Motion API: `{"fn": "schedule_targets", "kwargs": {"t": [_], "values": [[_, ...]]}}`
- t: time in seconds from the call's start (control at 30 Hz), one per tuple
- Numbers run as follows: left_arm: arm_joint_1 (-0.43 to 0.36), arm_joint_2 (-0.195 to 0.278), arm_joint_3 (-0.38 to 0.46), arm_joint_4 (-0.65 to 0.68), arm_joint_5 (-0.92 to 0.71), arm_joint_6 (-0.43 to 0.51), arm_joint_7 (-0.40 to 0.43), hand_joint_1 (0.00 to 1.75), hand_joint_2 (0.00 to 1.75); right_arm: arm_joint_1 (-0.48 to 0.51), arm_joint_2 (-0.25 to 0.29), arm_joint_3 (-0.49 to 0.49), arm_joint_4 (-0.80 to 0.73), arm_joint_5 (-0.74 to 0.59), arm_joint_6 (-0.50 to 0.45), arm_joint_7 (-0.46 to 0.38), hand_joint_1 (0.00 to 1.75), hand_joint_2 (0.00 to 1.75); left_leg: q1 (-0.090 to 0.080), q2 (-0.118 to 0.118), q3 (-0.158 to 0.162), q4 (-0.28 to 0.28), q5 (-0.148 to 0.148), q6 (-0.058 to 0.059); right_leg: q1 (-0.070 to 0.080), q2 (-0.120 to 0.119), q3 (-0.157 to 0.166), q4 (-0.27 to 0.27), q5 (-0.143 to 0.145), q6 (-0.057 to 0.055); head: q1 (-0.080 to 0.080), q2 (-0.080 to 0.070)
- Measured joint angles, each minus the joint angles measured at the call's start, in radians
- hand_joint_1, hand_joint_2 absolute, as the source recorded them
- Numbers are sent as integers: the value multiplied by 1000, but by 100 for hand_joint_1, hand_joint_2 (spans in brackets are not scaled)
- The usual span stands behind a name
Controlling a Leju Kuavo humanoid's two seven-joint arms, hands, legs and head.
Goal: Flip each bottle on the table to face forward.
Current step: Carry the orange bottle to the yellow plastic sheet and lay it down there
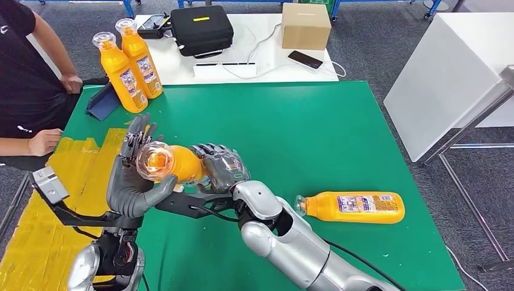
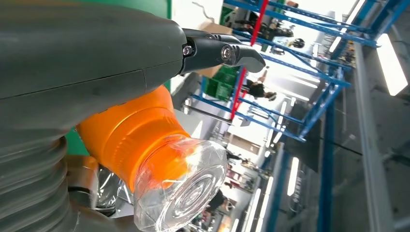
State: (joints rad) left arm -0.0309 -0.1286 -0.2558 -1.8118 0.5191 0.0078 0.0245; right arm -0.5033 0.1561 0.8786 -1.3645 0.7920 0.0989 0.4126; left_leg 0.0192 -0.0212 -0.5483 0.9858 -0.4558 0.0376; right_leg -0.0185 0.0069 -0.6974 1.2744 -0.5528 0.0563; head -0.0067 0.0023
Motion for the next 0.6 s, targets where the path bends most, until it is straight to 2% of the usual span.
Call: {"fn": "schedule_targets", "kwargs": {"t": [0.03,0.07,0.1,0.13,0.17,0.2,0.3,0.37,0.47,0.5,0.53,0.57,0.6], "values": [[-2,3,-4,4,-5,5,0,0,175,-2,2,5,8,-1,-3,4,175,175,2,-1,2,0,-2,-3,-3,0,-7,-11,20,11,0,0],[-6,5,-7,6,-13,10,-1,0,175,-4,5,9,15,-4,-7,7,175,175,6,-3,4,1,-4,-7,-6,-1,6,-64,56,25,0,0],[-10,6,-11,8,-24,14,-2,0,175,-8,7,13,23,-6,-12,7,175,175,8,-5,7,2,-8,-13,-10,-1,32,-141,97,38,1,0],[-15,8,-14,8,-36,18,-5,0,175,-13,8,16,30,-9,-18,7,175,175,8,-7,7,4,-12,-21,-12,1,59,-211,128,44,2,0],[-18,10,-18,10,-47,20,-8,0,175,-17,8,19,38,-11,-24,6,175,175,8,-9,6,5,-15,-29,-12,3,78,-260,147,41,2,0],[-21,12,-22,11,-56,22,-10,0,175,-20,8,21,44,-13,-28,4,175,175,6,-10,3,6,-16,-36,-11,6,87,-283,153,30,2,0],[-23,19,-27,16,-65,23,-12,0,175,-23,10,24,57,-15,-33,3,175,175,9,-9,-1,8,-20,-54,-8,9,85,-280,147,-10,-1,0],[-25,23,-29,17,-67,23,-14,0,175,-26,13,25,63,-16,-35,2,175,175,12,2,-26,66,-54,-61,-10,7,91,-282,144,-30,-3,0],[-26,30,-31,20,-77,23,-16,128,175,-27,14,27,73,-16,-36,2,175,175,12,12,-134,266,-131,-61,-2,4,98,-282,138,-47,-4,0],[-26,31,-32,22,-91,23,-16,171,175,-27,14,28,76,-16,-36,2,175,175,12,12,-161,304,-132,-60,1,4,100,-282,136,-49,-4,0],[-28,32,-33,23,-114,24,-16,175,175,-27,14,29,78,-16,-36,2,175,175,12,12,-171,306,-113,-58,3,4,104,-281,134,-51,-4,0],[-30,32,-35,23,-140,24,-15,175,175,-27,14,29,79,-16,-36,2,175,175,12,13,-161,269,-77,-56,4,4,109,-281,132,-52,-4,0],[-34,32,-36,23,-165,24,-14,175,175,-27,14,30,80,-16,-36,2,175,175,12,14,-138,206,-30,-53,5,5,114,-280,128,-52,-4,0]]}}
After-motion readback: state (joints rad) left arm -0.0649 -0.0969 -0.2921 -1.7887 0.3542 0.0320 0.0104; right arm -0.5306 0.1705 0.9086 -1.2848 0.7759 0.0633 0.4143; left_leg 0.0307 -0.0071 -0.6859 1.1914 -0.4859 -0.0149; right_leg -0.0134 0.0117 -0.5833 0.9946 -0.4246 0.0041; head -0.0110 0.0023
